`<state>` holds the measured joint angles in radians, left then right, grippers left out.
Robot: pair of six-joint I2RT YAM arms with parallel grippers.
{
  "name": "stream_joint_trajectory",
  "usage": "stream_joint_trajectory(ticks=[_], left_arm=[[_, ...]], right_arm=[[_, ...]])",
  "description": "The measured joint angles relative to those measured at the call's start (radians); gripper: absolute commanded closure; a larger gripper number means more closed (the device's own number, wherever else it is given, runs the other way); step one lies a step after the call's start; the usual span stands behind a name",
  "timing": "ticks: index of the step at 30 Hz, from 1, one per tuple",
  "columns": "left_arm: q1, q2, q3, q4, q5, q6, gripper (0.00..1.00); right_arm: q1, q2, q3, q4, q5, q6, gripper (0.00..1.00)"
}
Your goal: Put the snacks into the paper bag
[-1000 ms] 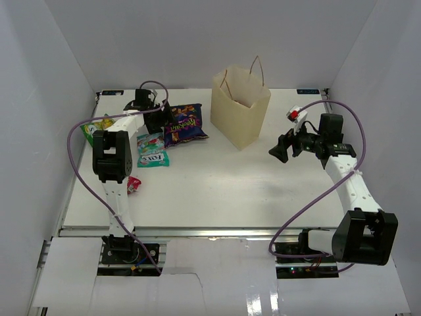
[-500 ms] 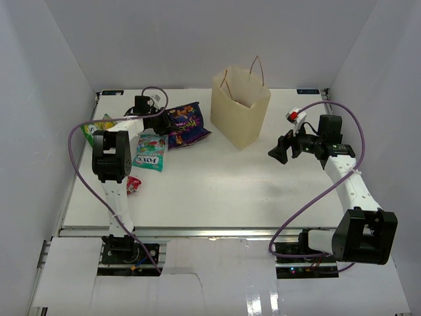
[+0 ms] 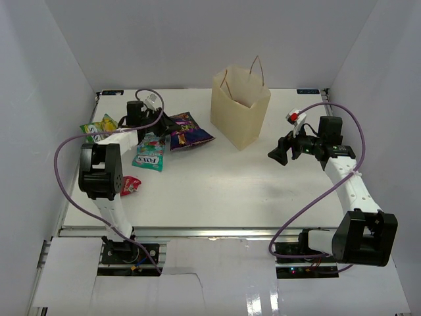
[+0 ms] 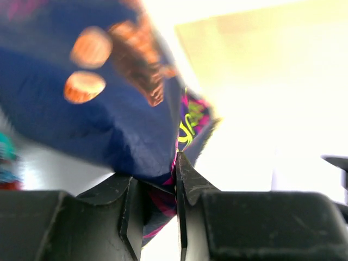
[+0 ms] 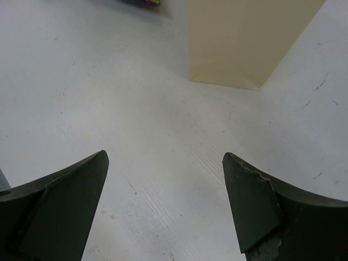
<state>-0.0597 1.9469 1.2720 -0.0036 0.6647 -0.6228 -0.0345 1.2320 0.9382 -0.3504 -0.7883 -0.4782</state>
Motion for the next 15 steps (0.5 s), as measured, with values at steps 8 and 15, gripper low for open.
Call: stream_joint_trajectory(ticks=[8, 15], left_arm=[[0.0, -0.19, -0.088, 0.082, 0.047, -0.068, 1.0], [0.0, -0.282, -0.081, 0.101, 0.042, -0.096, 1.0]], right_arm=[[-0.005, 0.0, 0.0, 0.0, -0.006, 0.0, 0.09], [-0.005, 0.0, 0.0, 0.0, -0.008, 0.0, 0.09]])
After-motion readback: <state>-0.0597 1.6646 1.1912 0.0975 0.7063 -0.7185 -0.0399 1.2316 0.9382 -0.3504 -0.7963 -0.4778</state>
